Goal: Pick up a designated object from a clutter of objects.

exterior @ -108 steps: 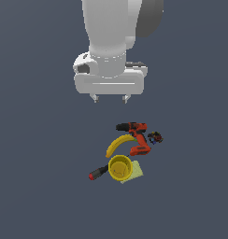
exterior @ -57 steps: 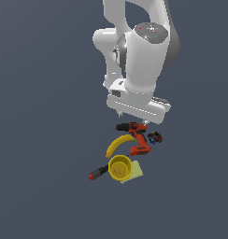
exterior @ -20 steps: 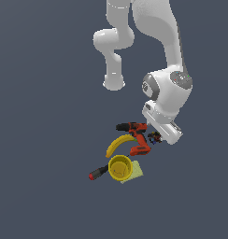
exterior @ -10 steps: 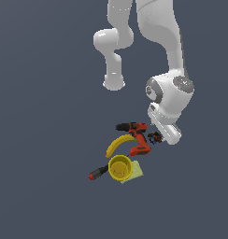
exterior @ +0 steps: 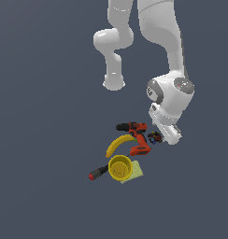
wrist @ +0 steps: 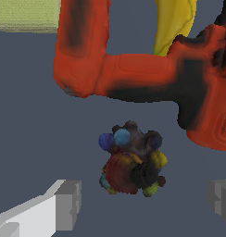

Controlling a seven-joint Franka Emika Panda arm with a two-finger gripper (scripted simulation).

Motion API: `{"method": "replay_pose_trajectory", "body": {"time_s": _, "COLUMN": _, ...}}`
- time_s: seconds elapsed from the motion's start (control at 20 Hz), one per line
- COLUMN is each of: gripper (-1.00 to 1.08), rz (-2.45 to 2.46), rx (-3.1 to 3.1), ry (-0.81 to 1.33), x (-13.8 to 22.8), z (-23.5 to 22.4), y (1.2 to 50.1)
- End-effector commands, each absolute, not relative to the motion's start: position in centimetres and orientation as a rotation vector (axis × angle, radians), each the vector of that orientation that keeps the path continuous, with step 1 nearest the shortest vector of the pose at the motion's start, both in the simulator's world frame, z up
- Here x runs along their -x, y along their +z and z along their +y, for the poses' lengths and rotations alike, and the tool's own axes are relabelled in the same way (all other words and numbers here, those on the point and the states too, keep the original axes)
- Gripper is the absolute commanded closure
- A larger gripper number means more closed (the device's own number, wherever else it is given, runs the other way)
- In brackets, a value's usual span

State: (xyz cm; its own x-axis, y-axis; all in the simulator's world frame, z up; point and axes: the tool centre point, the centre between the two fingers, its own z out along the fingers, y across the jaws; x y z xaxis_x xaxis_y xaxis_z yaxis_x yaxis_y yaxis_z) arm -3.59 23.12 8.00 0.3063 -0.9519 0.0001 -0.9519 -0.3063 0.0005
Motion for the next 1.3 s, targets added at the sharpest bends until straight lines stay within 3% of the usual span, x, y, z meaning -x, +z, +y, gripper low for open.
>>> {"method": "replay_pose_trajectory", "body": {"time_s": 0.0, "gripper": -0.92, "rz": -1.850, "rx": -2.538, "ry": 0.000, "x": 3.6, "z": 23.1, "y": 7.9}}
{"method": "replay_pose_trajectory", "body": {"time_s": 0.8, "gripper": -0.92, "rz": -1.854, "rx": -2.536, "ry": 0.000, "x": 3.6, "z": 23.1, "y": 3.0}}
{"method": "replay_pose_trajectory", "body": {"time_s": 0.85, "gripper": 1.08, "rz": -1.854, "rx": -2.536, "ry": 0.000, "x": 3.6, "z": 23.1, "y": 3.0}}
{"method": "replay_pose_trajectory", "body": {"time_s": 1.25, "gripper": 1.08, "rz": -1.854, "rx": -2.536, "ry": 0.000, "x": 3.6, "z": 23.1, "y": 3.0}}
